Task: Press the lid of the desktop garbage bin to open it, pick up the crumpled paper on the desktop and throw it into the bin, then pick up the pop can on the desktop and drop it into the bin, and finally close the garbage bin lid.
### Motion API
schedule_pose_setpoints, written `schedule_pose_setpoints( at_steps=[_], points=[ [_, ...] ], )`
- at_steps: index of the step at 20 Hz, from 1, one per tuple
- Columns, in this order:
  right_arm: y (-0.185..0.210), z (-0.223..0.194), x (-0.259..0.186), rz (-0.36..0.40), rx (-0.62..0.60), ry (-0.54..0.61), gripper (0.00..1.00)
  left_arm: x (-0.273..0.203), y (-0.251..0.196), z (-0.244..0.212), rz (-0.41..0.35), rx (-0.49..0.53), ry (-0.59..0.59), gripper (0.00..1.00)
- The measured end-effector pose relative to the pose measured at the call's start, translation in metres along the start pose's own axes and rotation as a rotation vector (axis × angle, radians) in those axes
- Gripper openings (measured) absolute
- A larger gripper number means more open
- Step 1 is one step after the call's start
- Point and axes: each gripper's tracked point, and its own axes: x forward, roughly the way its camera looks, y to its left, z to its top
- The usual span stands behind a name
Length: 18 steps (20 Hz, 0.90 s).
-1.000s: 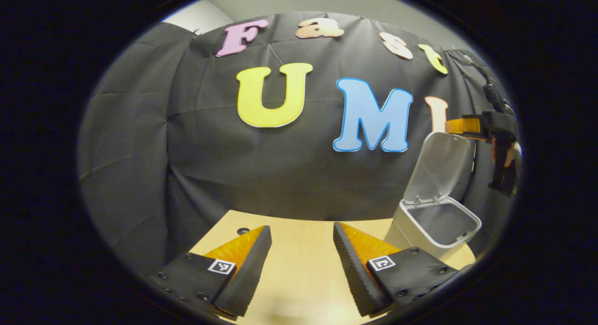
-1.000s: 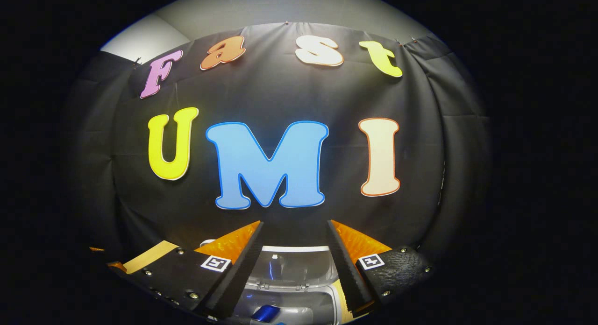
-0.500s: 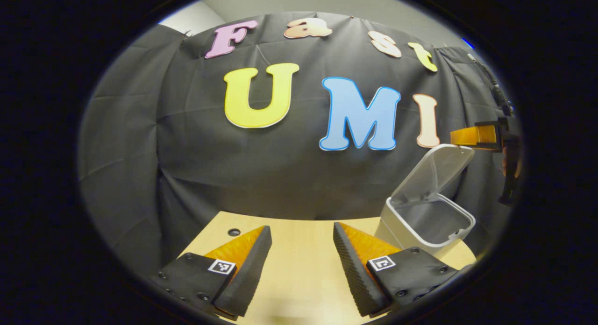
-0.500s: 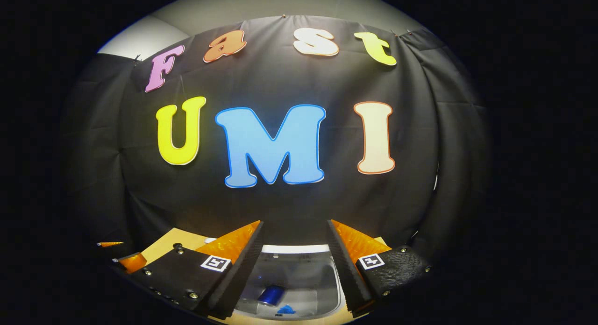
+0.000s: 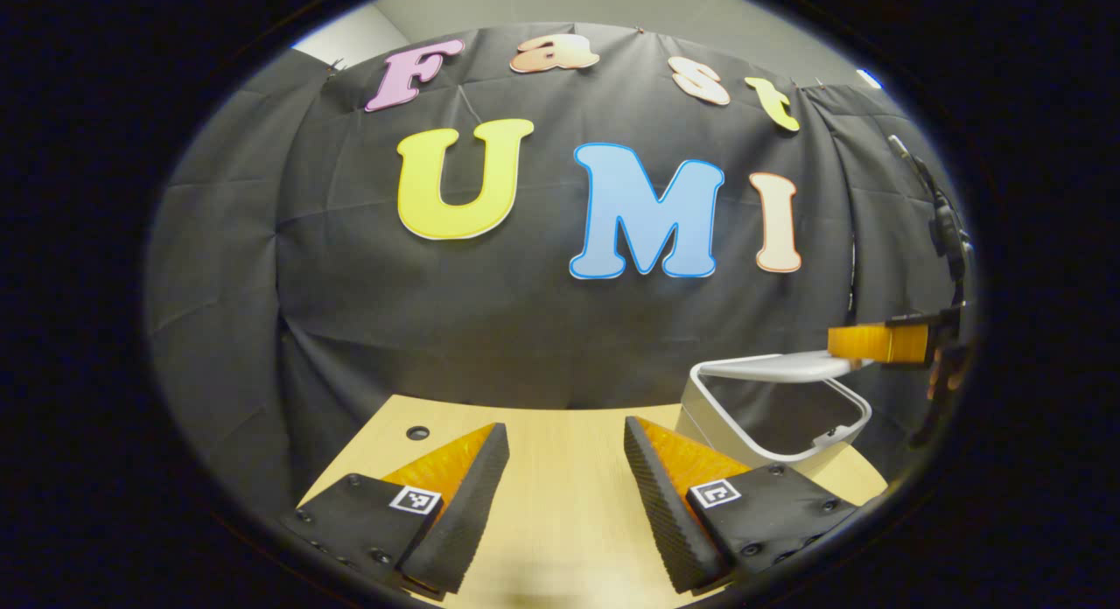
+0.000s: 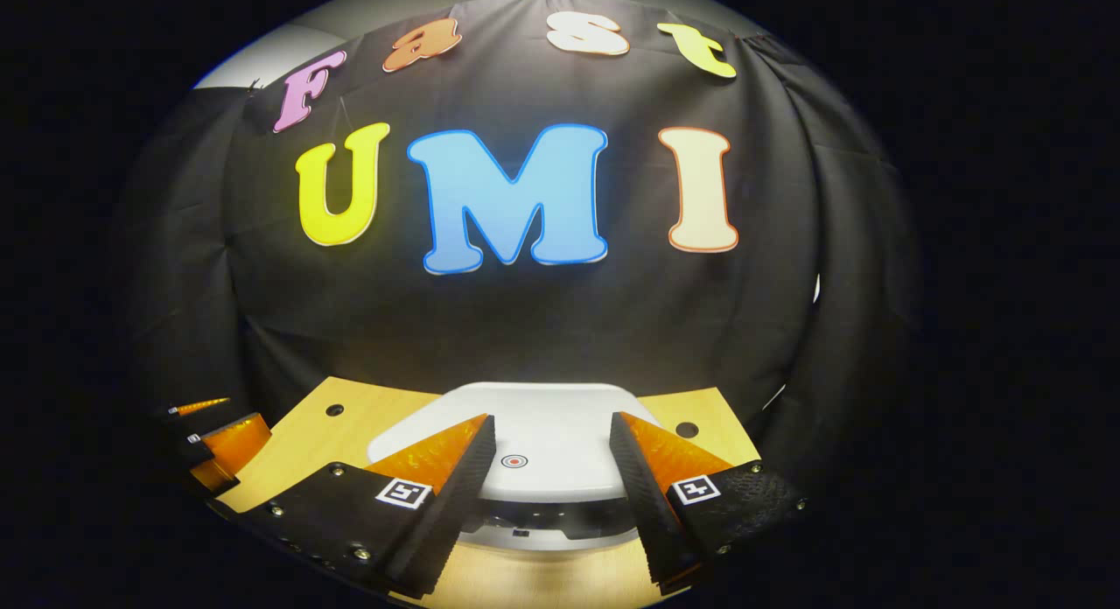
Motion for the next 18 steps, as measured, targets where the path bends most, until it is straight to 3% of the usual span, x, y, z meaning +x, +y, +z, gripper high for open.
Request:
schedule_pose_setpoints(
  at_steps=[10, 18],
  points=[
    [0.001, -0.047, 0.003, 0.001, -0.026, 0.079, 0.85, -0.009, 0.001, -0.003, 0.01, 0.007, 0.003, 0.92],
    [0.0, -0.049, 0.0, -0.008, -0.006, 0.019, 0.85, -0.011, 0.0, -0.008, 0.009, 0.01, 0.016, 0.92]
  ],
)
